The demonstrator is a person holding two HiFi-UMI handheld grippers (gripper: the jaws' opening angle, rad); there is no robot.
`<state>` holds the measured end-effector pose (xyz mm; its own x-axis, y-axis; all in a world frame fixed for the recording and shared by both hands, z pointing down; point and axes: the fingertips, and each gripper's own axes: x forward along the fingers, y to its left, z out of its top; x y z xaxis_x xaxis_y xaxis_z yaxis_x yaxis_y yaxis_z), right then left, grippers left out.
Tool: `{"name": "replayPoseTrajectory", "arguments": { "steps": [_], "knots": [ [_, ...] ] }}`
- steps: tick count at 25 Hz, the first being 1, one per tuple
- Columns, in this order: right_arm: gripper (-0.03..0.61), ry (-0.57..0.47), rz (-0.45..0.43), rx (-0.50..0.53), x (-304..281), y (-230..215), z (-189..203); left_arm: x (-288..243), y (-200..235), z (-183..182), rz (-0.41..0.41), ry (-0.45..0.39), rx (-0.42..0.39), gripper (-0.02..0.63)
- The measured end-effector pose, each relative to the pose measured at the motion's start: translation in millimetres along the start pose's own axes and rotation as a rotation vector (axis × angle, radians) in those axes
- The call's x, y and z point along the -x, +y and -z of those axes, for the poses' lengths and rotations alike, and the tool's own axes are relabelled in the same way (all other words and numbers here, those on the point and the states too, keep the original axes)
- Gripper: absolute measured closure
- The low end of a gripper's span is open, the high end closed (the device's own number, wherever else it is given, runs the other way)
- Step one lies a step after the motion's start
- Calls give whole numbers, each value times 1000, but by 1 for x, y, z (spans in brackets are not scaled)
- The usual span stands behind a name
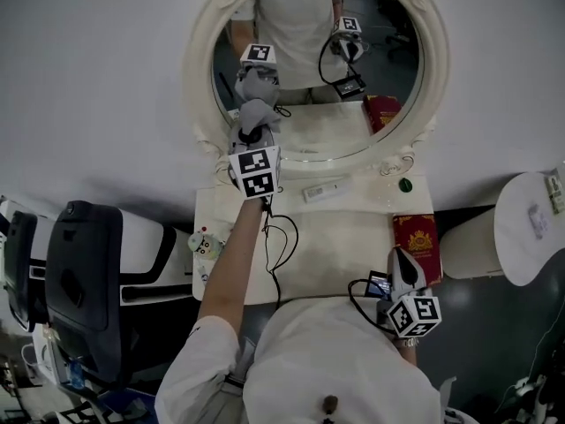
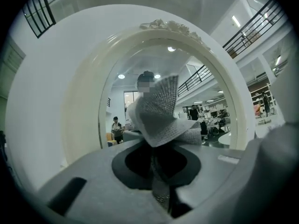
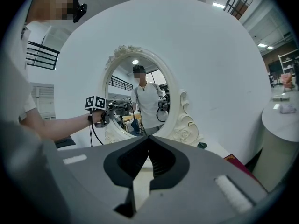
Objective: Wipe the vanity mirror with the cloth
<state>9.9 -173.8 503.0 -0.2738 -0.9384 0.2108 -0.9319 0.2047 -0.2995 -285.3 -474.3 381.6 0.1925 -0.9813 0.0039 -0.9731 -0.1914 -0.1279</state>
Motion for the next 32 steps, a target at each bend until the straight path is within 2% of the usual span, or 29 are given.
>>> {"name": "replayPoseTrajectory", "arguments": {
  "steps": [5, 10, 14, 17, 21, 24, 28, 32],
  "knots": [
    [571, 27, 10, 34, 8, 21, 17, 4, 21, 9, -17, 0, -15, 586],
    [571, 19, 45, 4, 23, 0, 18, 8, 36, 21, -92, 23, 9, 586],
    [571, 47, -4, 23, 25, -18, 14, 9, 42, 25, -150, 18, 19, 586],
    [571, 95, -49, 27, 28, -36, 17, 10, 34, 21, -175, -19, 61, 586],
    [571, 182, -86, 37, 25, -61, 29, 13, -11, 22, -128, -64, 83, 586],
    [571, 225, -115, 51, 19, -74, 37, 12, -63, 41, -65, -54, 72, 586],
    [571, 227, -135, 57, 10, -87, 36, -6, -127, 62, 20, -29, 70, 586],
    [571, 233, -119, 49, 23, -100, 40, -23, -182, 66, 104, -28, 77, 586]
  ]
}}
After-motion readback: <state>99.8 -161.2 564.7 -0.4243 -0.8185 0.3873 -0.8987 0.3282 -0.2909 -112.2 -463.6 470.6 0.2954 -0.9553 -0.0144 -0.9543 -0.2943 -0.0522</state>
